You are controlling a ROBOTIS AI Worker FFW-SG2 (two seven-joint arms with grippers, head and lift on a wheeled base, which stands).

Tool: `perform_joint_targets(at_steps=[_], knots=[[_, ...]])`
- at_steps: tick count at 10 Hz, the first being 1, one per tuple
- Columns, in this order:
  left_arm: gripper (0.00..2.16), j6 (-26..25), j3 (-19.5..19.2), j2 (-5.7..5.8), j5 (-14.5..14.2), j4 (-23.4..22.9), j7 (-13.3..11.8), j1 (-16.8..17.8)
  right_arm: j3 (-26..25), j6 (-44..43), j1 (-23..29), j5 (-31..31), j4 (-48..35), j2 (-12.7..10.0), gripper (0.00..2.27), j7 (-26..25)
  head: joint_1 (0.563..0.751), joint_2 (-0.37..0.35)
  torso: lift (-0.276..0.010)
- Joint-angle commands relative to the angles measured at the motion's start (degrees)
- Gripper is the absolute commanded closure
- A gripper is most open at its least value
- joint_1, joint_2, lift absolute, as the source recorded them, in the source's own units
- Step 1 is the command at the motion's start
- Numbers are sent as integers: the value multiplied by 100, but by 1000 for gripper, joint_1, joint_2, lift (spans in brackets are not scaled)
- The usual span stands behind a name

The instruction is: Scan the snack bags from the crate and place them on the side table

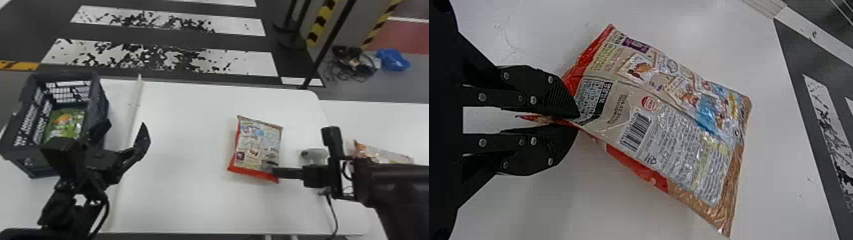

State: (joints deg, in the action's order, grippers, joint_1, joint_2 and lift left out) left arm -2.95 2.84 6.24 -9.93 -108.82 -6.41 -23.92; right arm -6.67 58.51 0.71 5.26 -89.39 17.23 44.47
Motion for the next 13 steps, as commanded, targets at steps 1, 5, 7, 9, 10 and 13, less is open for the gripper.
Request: perform_joint_targets(at_steps=[1,5,7,9,10,13], knots=[[87,0,-3,0,0,-8,0,-8,-379,192,175,283,-492,-18,2260,-35,695,-102,-50],[87,0,-3,-18,0,-17,0,-8,-1873,508,325,1364,-1221,-62,2260,-404,695,-146,-50],[87,0,6,-18,9,-17,0,-8,-2568,87,254,1821,-949,-62,2260,-932,695,-214,-50],[87,0,14,-18,9,-8,0,1,-3025,-476,166,2208,-448,-62,2260,-1679,695,-282,-50],[87,0,14,-18,9,-17,0,1,-3174,-775,122,2296,-175,-53,2260,-1978,695,-322,-50],[87,0,14,-9,9,-25,0,-8,-3359,-1408,-62,2348,765,43,2260,-2637,695,-350,-50]])
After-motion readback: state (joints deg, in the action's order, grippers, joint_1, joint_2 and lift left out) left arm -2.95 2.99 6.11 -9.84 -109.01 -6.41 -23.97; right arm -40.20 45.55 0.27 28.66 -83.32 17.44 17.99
